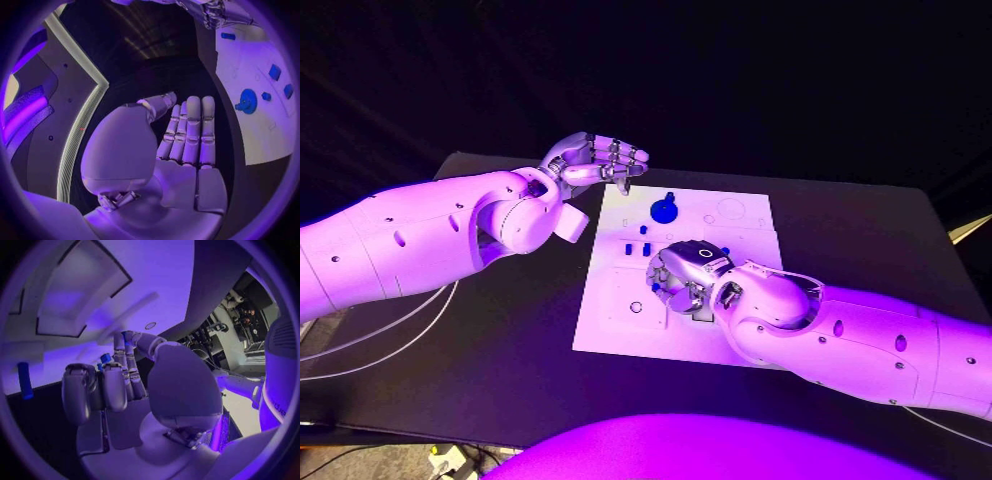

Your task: Assemble the parts on the task board

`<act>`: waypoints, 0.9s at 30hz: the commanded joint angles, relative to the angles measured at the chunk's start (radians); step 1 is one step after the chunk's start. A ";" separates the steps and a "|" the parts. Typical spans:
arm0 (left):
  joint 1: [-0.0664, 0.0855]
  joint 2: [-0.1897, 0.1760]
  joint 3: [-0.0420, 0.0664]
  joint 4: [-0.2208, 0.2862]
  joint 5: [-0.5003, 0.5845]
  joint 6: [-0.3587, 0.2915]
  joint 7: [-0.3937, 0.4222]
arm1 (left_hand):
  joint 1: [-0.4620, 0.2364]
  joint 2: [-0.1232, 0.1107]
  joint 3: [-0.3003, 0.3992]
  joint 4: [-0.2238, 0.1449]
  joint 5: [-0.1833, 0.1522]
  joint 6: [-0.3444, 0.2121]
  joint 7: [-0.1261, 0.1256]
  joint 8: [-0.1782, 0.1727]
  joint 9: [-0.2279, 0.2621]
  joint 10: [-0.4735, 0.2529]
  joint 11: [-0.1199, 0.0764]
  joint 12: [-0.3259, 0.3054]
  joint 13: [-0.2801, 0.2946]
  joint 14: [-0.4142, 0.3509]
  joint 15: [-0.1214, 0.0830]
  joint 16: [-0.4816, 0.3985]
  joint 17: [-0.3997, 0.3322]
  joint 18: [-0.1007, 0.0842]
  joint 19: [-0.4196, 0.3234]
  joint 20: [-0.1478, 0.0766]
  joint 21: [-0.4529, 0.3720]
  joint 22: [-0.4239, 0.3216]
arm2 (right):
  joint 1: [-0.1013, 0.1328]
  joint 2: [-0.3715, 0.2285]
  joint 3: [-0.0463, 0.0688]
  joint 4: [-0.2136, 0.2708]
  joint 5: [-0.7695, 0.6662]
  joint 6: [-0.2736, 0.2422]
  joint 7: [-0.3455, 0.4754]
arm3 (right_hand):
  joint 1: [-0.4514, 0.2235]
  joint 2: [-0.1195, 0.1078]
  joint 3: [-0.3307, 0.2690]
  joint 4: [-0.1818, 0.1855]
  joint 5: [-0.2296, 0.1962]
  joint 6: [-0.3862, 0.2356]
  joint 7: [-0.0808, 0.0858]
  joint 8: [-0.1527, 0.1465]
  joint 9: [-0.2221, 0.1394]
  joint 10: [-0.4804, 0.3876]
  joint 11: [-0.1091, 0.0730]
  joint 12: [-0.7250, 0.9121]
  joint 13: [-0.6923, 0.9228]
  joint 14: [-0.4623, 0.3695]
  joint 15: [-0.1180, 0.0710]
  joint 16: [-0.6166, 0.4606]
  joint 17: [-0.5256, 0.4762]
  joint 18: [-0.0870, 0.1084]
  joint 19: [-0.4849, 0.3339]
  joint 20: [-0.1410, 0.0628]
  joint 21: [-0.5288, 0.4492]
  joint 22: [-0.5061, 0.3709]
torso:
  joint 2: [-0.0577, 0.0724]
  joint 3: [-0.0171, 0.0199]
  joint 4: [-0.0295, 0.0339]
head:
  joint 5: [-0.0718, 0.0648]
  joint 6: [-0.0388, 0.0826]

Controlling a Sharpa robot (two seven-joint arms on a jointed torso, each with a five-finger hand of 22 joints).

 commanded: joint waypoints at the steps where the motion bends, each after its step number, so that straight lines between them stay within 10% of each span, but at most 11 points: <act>1: 0.001 0.001 0.001 0.002 0.006 0.003 0.004 | -0.002 0.007 -0.005 -0.001 0.007 -0.003 0.001 0.005 -0.001 -0.009 -0.001 0.003 -0.001 -0.005 0.003 -0.006 -0.001 0.014 0.001 0.005 -0.006 -0.001 | -0.003 -0.003 -0.003 0.001 -0.002 0.026 0.007 | -0.005 -0.019 -0.009 0.003 -0.001 -0.027 -0.001 -0.020 -0.006 -0.019 0.007 -0.016 -0.006 0.035 0.010 -0.006 -0.005 0.011 0.046 0.012 -0.019 0.190 | 0.000 0.0006 -0.0001 | 0.000 0.001; 19: 0.001 -0.003 0.001 0.000 0.006 0.008 0.001 | -0.002 0.007 -0.005 -0.002 0.007 -0.003 0.001 0.006 -0.001 -0.011 -0.001 0.004 -0.002 -0.006 0.003 -0.007 -0.002 0.014 0.001 0.005 -0.007 -0.002 | 0.005 -0.091 0.002 0.082 -0.005 -0.053 -0.002 | -0.012 -0.049 -0.025 0.003 -0.001 -0.087 -0.001 -0.062 -0.014 -0.107 0.027 -0.047 -0.032 0.012 0.026 -0.040 -0.058 0.034 0.004 0.027 -0.130 0.135 | -0.001 0.0010 -0.0013 | -0.005 0.009; 27: 0.001 -0.008 0.001 0.001 0.006 0.008 0.001 | -0.002 0.007 -0.005 -0.002 0.007 -0.003 0.001 0.006 -0.001 -0.011 -0.001 0.004 -0.002 -0.006 0.003 -0.007 -0.002 0.014 0.001 0.005 -0.007 -0.002 | 0.057 -0.196 0.022 0.134 0.038 -0.098 0.015 | -0.013 -0.046 -0.028 0.005 -0.001 -0.079 0.005 -0.059 -0.011 -0.101 0.025 -0.035 -0.031 0.021 0.025 -0.028 -0.042 0.033 0.007 0.027 -0.127 0.136 | -0.001 0.0004 -0.0043 | -0.022 0.023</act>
